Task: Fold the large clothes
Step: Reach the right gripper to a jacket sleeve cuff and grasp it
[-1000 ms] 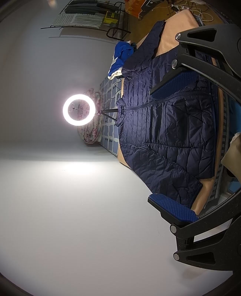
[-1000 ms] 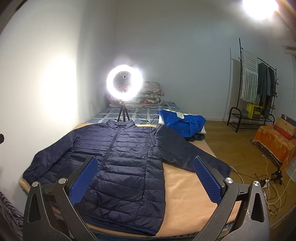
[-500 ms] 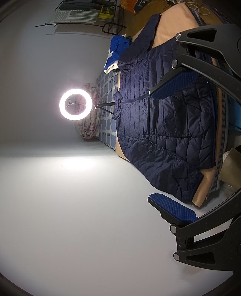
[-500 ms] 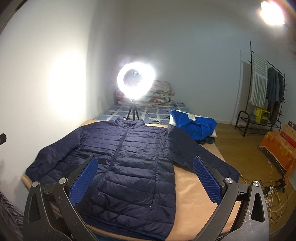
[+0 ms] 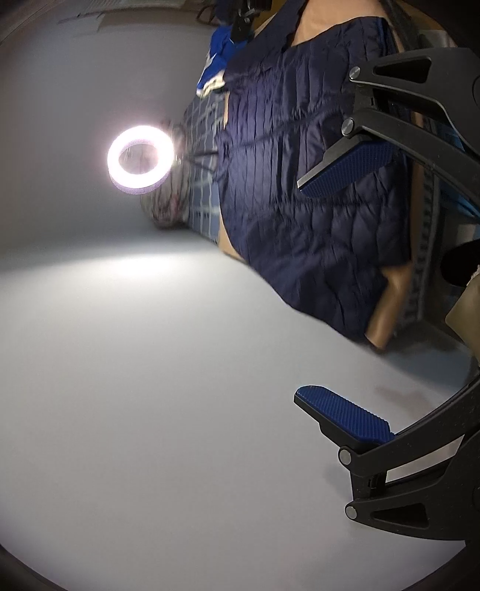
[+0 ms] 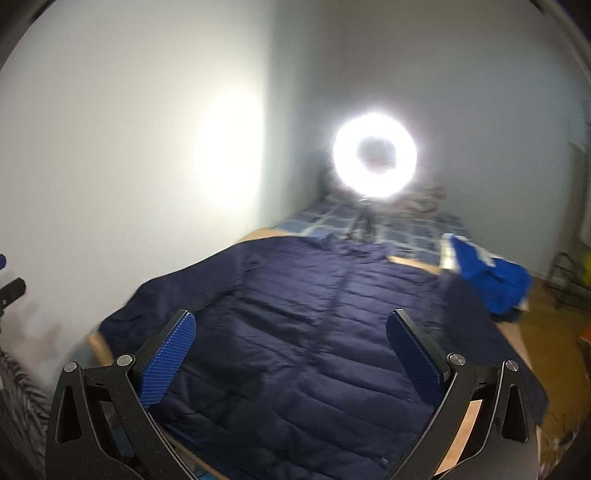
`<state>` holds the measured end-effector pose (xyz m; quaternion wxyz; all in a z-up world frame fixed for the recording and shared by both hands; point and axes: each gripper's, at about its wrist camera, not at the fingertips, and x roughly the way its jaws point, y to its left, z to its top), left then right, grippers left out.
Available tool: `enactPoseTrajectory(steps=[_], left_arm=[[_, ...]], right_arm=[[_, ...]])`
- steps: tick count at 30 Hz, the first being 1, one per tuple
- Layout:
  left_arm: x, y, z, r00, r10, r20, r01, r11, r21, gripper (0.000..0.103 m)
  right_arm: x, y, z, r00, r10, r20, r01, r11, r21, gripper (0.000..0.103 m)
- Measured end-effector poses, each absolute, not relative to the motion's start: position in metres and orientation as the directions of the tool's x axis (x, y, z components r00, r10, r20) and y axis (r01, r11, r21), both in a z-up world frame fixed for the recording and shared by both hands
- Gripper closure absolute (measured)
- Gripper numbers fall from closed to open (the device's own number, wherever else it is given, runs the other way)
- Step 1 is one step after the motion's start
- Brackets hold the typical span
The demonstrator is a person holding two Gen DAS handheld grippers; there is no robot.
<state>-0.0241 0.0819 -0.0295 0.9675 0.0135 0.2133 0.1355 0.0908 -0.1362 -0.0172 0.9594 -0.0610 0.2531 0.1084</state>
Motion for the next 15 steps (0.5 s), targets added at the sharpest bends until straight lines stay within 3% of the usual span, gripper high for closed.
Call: enactPoseTrajectory(steps=[4, 7, 15], left_arm=[[-0.037, 0.108, -0.036, 0.85, 0.266, -0.454, -0.29, 0.957, 0.018, 0.0], [-0.048, 0.113, -0.041, 0.835, 0.299, -0.461, -0.318, 0.947, 0.038, 0.0], [-0.062, 0.108, -0.058, 0.808, 0.307, -0.503, -0.311, 0.947, 0.078, 0.0]], right_arm=[[0.125, -0.1, -0.034, 0.751, 0.32, -0.577, -0.39, 0.921, 0.004, 0.0], [0.144, -0.077, -0.047, 0.683, 0.411, -0.604, -0.476, 0.878, 0.06, 0.001], [0.167, 0.025, -0.092, 0.479, 0.526, -0.703, -0.723, 0.69, 0.023, 0.003]])
